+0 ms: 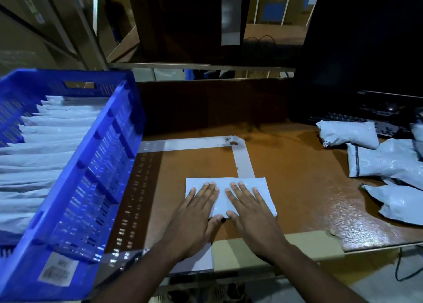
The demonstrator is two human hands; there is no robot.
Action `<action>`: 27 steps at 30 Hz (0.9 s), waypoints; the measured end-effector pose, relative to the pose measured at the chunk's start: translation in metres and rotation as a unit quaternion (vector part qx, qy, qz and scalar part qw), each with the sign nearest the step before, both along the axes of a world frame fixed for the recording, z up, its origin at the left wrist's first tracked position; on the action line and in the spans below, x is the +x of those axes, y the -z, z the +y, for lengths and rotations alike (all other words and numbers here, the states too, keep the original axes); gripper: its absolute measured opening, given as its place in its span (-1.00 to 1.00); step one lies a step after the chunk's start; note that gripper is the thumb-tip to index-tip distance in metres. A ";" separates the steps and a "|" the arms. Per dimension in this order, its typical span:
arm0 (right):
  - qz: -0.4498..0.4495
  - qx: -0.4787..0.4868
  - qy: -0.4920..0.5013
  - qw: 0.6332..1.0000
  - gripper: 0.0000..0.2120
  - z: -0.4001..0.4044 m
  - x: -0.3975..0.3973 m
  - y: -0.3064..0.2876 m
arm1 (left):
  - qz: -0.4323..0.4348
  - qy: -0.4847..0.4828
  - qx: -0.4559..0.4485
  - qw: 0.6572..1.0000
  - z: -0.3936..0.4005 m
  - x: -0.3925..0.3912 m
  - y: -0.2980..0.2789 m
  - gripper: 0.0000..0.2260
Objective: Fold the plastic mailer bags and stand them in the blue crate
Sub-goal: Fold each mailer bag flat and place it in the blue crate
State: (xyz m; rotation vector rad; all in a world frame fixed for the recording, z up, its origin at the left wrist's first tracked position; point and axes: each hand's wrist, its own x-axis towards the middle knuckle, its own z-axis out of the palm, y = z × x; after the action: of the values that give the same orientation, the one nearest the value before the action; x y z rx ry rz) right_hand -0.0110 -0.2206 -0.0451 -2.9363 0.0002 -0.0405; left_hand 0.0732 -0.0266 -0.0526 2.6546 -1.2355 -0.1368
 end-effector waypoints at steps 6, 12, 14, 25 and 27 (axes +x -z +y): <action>0.001 0.012 0.003 1.000 -0.37 0.004 -0.007 -0.001 | 0.007 -0.004 -0.006 1.000 0.001 -0.008 -0.002 -0.32; -0.033 0.076 0.035 0.996 -0.44 -0.001 0.011 -0.014 | 0.038 -0.039 -0.054 0.997 -0.007 -0.001 -0.011 -0.26; -0.083 0.077 0.067 0.991 -0.66 -0.004 0.024 -0.020 | 0.026 -0.069 -0.087 0.993 -0.012 0.003 -0.022 -0.37; 0.007 0.021 0.074 0.997 -0.28 -0.007 0.021 0.006 | 0.010 -0.097 -0.027 0.995 -0.018 0.007 0.002 -0.18; 0.004 0.023 0.087 0.996 -0.25 -0.008 0.017 0.006 | 0.021 -0.114 -0.027 0.993 -0.018 0.007 0.000 -0.16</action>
State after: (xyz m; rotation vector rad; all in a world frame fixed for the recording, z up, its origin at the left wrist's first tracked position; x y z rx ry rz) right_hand 0.0063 -0.2286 -0.0510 -2.8824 0.2536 -0.0549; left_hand 0.0799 -0.0444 -0.0531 2.7057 -0.9015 -0.1202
